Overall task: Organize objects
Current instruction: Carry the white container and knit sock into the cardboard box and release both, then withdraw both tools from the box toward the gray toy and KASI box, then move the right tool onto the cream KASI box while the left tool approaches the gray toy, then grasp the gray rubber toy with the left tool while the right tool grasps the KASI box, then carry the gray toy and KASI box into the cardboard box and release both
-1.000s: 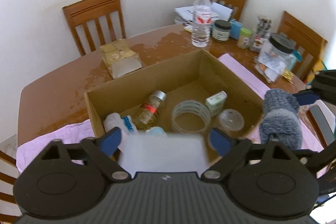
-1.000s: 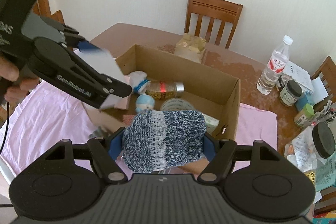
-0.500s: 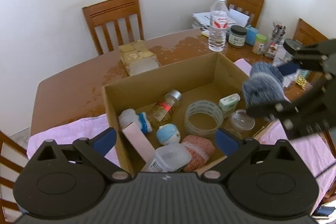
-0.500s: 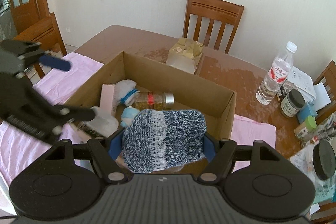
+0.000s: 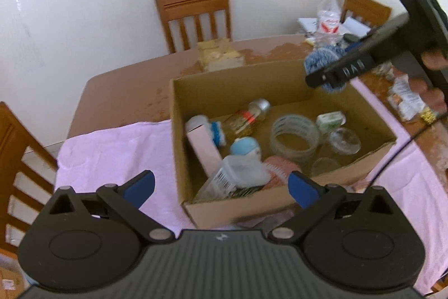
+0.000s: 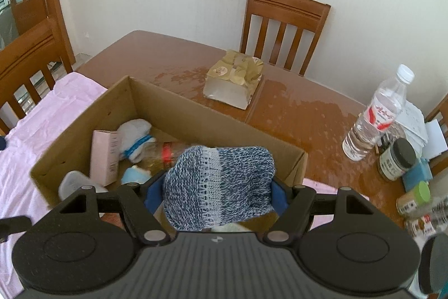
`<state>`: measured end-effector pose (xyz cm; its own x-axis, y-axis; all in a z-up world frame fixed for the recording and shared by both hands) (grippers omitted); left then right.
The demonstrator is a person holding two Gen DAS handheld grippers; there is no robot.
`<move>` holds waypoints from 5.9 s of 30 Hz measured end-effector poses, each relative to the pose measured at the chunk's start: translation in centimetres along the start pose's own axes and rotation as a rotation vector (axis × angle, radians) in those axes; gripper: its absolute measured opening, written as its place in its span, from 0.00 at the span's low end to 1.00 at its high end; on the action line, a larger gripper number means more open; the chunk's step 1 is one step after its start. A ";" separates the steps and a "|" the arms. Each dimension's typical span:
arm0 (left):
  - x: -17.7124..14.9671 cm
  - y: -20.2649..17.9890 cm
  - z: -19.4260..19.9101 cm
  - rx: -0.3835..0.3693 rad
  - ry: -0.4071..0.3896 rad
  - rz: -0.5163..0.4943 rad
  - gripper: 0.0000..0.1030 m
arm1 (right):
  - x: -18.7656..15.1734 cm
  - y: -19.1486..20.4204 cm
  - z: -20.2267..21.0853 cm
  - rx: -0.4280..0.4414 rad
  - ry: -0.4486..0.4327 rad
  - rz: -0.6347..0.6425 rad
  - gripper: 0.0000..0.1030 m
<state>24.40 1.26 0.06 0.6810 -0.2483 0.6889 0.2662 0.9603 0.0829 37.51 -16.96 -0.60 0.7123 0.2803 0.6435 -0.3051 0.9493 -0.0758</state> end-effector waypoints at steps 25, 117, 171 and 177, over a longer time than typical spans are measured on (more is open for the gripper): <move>-0.7 -0.4 1.9 0.054 0.009 0.109 0.98 | -0.3 -1.3 -1.0 0.000 -0.014 -0.015 1.00; -8.0 -2.6 -8.2 -0.091 0.220 -0.005 0.98 | -23.0 -1.9 0.7 -0.132 0.246 -0.590 1.00; -4.0 -0.8 -3.3 -0.255 0.249 -0.055 0.70 | -16.5 0.2 4.7 -0.026 0.177 -0.256 0.86; -0.6 -0.6 -0.9 -0.257 0.180 -0.082 0.70 | -14.0 1.5 7.4 0.013 0.120 -0.152 0.86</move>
<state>24.42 0.76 -1.05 0.7537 -0.3644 0.5469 0.4735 0.8782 -0.0673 22.44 -20.53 -4.09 0.8210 0.1496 0.5510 -0.1958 0.9803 0.0256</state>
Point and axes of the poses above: each gripper's, at about its wrist camera, not at the fingertips, and z roughly against the way its jaws point, y to its left, x to its top, the point moved 2 cm from there along -z, roughly the way its jaws point, and after that the axes turned 2 degrees about -y, right-handed, at the moved point
